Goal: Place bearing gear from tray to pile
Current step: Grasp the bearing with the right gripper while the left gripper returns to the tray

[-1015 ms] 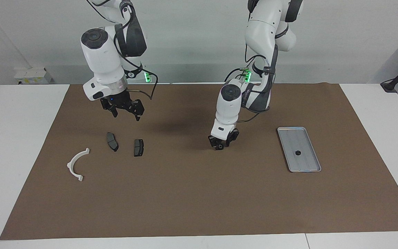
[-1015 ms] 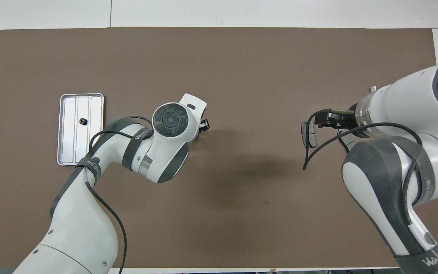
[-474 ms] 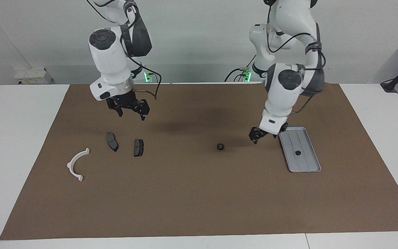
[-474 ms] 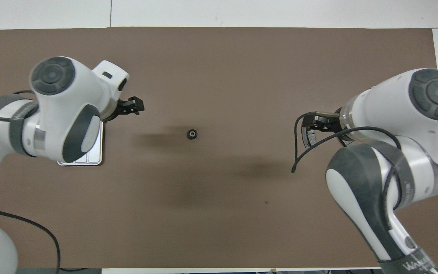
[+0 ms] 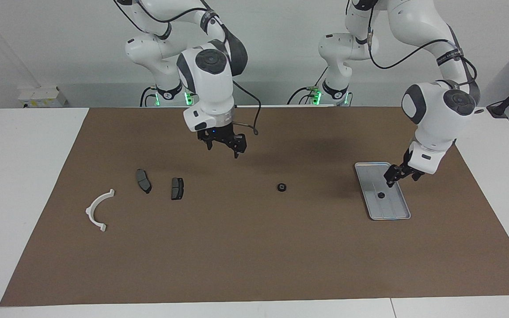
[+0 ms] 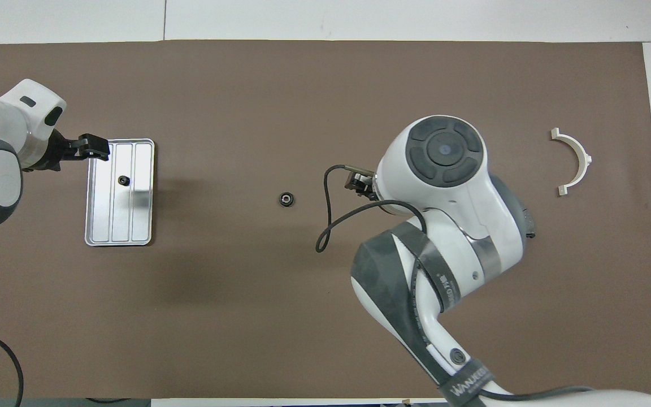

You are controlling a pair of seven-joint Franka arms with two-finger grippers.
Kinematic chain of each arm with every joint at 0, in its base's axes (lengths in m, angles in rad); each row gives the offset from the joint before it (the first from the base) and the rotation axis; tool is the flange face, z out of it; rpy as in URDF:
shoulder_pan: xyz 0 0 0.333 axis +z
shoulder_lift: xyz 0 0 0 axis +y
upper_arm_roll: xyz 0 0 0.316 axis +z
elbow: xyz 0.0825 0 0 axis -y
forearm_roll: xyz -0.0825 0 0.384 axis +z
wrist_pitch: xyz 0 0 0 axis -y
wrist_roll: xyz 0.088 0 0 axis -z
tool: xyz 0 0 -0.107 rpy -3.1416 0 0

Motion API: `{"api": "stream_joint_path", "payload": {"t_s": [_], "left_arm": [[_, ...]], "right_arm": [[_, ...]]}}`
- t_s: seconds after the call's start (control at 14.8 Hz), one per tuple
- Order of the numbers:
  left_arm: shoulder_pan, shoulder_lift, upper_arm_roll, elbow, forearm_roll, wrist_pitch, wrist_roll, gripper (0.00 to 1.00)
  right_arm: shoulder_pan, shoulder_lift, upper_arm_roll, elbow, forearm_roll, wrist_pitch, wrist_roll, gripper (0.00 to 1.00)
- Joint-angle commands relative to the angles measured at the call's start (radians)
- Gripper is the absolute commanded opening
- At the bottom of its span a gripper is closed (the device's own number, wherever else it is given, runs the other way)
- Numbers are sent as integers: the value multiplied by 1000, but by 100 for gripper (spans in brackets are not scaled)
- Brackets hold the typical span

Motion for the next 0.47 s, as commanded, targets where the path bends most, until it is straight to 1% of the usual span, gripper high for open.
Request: {"api": "stream_joint_path", "payload": {"t_s": [0.0, 0.07, 0.14, 0.2, 0.34, 0.41], "left_arm": [[8, 8, -15, -69, -19, 64, 5, 98], [4, 5, -15, -115, -33, 115, 2, 98], [-2, 2, -15, -152, -36, 153, -2, 98], [-4, 2, -16, -165, -38, 161, -4, 98], [-7, 5, -16, -166, -38, 163, -13, 98], [-5, 7, -16, -166, -38, 164, -12, 98]], "right_arm": [[44, 147, -5, 159, 9, -1, 63, 100], [59, 181, -5, 191, 9, -10, 73, 100], [82, 233, -8, 234, 4, -20, 104, 100], [105, 289, -9, 286, -8, -26, 147, 100], [148, 426, -8, 432, -45, -24, 237, 100], [153, 470, -8, 483, -45, -23, 248, 100]]}}
